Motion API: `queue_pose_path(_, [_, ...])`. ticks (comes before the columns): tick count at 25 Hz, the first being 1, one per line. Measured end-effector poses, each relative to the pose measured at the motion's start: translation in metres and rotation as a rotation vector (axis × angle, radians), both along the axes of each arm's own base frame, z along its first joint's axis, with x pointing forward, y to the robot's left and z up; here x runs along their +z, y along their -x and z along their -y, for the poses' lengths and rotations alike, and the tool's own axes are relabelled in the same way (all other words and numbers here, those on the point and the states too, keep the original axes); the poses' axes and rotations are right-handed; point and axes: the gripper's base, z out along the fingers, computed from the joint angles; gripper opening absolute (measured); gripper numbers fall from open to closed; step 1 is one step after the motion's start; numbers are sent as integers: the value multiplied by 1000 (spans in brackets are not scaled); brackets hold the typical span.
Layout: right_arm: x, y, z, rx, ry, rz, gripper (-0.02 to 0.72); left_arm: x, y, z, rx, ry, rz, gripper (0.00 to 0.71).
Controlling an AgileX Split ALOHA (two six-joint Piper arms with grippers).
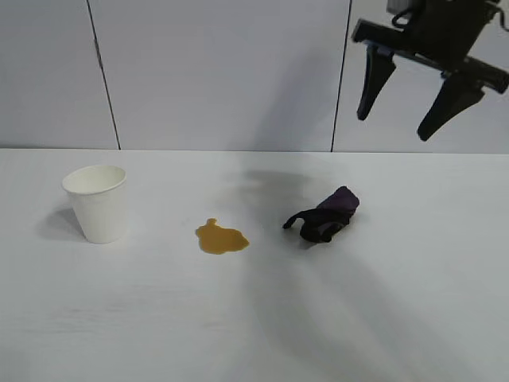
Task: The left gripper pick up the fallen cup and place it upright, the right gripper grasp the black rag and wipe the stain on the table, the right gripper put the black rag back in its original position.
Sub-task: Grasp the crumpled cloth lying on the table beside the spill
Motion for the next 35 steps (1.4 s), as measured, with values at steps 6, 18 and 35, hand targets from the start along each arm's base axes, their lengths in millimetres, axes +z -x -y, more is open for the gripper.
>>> queue_pose_path(6, [-27,-6,-29,30,73,18,503,0,0,0,0,0,0,657])
queue_pose_path(18, [-67,-21,-32,-5,83,3,503,0,0,0,0,0,0,657])
queue_pose_path(35, [-110,-28,-37,-23,63,-58,503,0,0,0,0,0,0,657])
